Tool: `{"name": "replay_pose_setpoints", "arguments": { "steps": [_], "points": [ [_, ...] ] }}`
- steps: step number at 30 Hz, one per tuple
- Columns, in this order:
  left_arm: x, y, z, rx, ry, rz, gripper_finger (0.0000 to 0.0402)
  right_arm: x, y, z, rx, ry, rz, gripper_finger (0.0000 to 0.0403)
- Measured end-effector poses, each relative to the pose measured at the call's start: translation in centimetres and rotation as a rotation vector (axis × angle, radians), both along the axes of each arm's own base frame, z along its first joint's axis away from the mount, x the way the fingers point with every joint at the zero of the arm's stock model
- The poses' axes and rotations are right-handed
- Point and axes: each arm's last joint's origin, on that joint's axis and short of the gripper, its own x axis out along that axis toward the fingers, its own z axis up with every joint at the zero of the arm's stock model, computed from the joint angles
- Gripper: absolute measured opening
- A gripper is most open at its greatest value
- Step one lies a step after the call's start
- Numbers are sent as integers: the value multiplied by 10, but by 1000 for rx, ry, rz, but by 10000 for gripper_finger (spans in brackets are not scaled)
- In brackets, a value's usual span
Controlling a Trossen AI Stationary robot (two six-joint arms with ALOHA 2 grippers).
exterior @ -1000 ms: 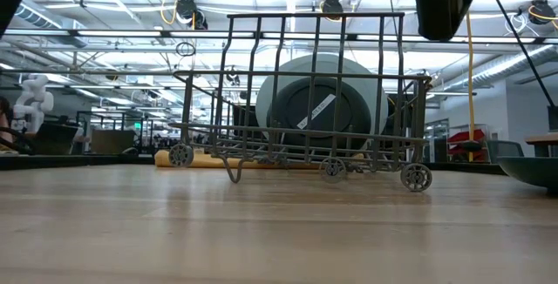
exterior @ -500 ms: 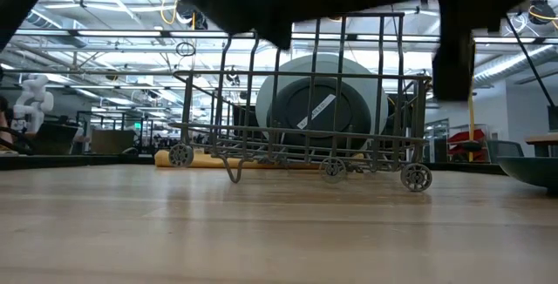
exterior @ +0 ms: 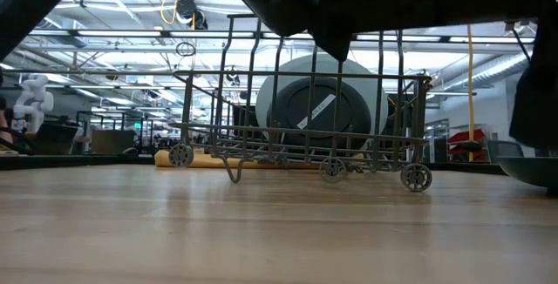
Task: Sort dishes
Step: Put the orange plate into the dish rack
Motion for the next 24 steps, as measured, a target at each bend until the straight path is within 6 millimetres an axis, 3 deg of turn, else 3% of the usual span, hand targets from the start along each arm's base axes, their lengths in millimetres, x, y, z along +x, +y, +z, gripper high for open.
{"name": "replay_pose_setpoints", "arguments": {
  "steps": [9, 17, 24],
  "points": [
    [0, 2, -6, 19, 45, 23, 137, 3, 8, 15, 80, 2, -19, 178],
    [3, 10, -7, 26, 48, 80, 137, 3, 8, 16, 82, 7, -66, 178],
    [4, 17, -22, 20, 179, 158, 137, 4, 8, 16, 100, 6, -120, 178]
  ]
}}
